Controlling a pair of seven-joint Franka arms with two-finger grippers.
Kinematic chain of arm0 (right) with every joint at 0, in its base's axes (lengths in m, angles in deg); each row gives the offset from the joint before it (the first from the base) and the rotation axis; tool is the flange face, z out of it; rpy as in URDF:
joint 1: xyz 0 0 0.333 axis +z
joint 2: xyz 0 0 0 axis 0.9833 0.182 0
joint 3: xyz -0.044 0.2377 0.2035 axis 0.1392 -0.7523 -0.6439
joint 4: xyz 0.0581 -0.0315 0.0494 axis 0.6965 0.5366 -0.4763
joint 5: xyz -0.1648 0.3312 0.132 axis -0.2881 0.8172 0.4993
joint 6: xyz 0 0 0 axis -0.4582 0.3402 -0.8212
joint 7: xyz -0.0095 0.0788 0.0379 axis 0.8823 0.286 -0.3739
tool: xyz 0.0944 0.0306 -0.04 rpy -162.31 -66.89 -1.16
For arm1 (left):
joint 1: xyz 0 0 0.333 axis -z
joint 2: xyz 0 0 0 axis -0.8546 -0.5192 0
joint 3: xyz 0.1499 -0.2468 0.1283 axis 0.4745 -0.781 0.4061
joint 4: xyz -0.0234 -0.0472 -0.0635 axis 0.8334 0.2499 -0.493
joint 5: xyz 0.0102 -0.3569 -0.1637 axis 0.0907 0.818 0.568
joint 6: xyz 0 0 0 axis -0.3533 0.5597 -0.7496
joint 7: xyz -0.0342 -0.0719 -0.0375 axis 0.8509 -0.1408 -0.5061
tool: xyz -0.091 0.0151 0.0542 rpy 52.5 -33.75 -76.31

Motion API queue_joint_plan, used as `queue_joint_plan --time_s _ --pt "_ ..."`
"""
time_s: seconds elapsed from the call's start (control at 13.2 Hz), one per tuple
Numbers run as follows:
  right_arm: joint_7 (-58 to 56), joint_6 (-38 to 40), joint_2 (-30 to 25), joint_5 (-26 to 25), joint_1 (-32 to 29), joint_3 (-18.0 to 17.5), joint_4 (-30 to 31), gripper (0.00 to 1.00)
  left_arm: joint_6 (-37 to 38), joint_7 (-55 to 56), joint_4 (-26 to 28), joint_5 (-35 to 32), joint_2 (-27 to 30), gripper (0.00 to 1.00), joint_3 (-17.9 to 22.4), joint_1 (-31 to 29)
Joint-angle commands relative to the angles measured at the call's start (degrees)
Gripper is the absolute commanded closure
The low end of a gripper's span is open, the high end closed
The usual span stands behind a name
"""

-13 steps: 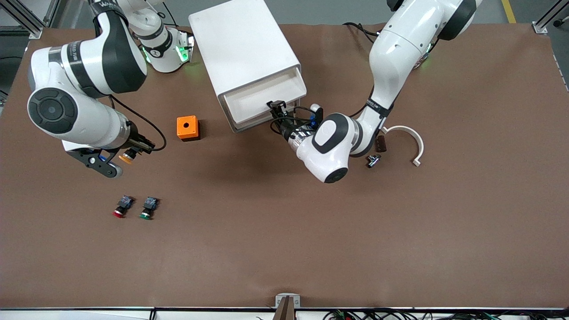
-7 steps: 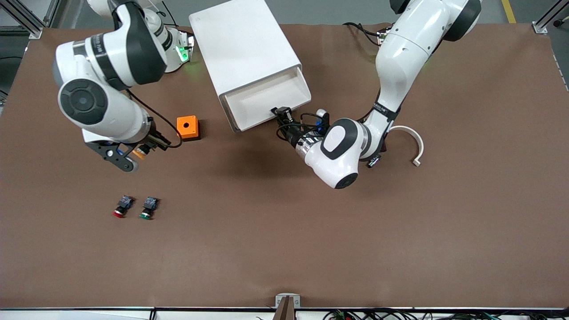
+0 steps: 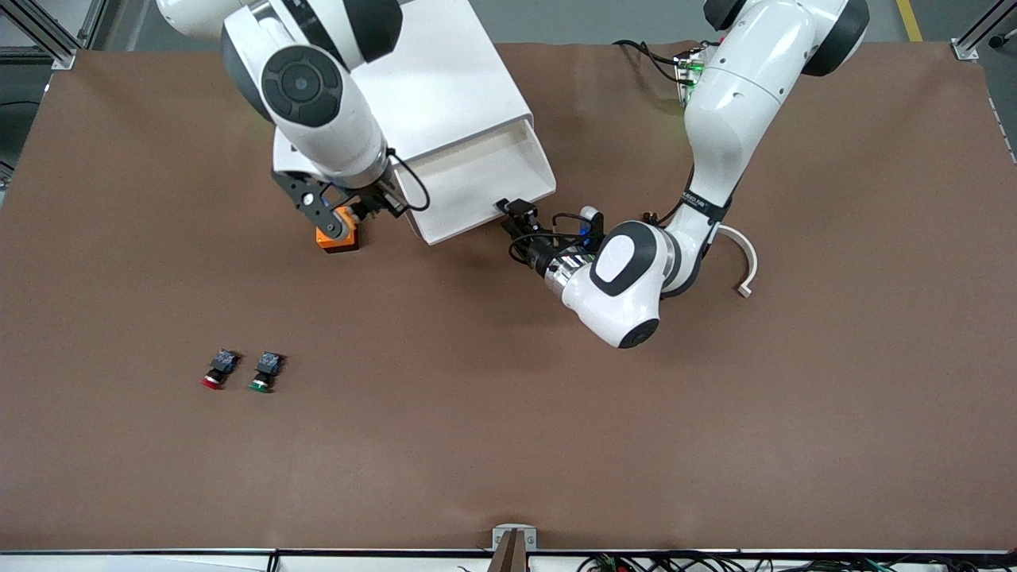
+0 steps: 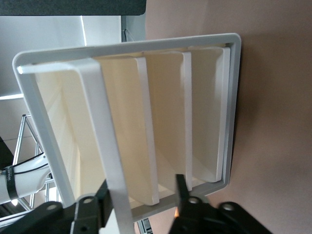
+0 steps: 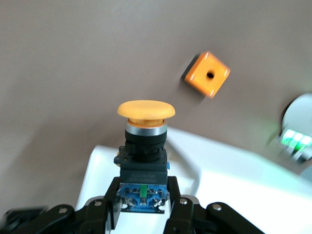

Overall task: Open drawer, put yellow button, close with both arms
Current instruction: 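Carry the yellow button over the open drawer with the right gripper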

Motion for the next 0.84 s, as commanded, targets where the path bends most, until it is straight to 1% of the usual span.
queue_joint_plan --time_s 0.0,0.08,0.23,0.38,0.46,0.61,0.76 --pt "7.13 -3.19 -1.07 3.18 2.31 0.52 0.63 0.87 0.76 -0.99 0.01 -1.55 0.84 0.00 0.29 0.18" --pt "9.33 -4.60 -1.07 3.80 3.54 0.60 0.98 0.87 1.90 -0.99 -0.16 -1.64 0.84 0.00 -0.07 0.18" --pt "13.46 -7.59 -1.15 4.59 5.65 0.52 2.47 0.89 4.35 -0.73 -2.44 -1.64 0.93 0.00 0.02 -0.17" --pt "15.15 -9.09 -1.42 4.86 7.23 0.52 4.05 0.91 6.12 -0.55 -3.24 -1.64 1.02 0.00 0.02 -0.79" --pt "15.15 -10.49 -2.20 4.86 7.50 0.52 5.80 0.91 6.39 -0.72 -3.67 -1.64 1.11 0.00 0.37 -0.87" --pt "15.41 -16.19 -3.96 4.95 8.99 0.52 11.06 0.93 6.83 -1.68 -4.73 -1.90 1.02 0.00 0.98 -1.57" --pt "19.70 -20.94 -3.62 4.95 10.75 0.52 13.54 0.93 7.53 -4.40 -4.91 -4.08 1.37 0.00 1.33 -1.75"
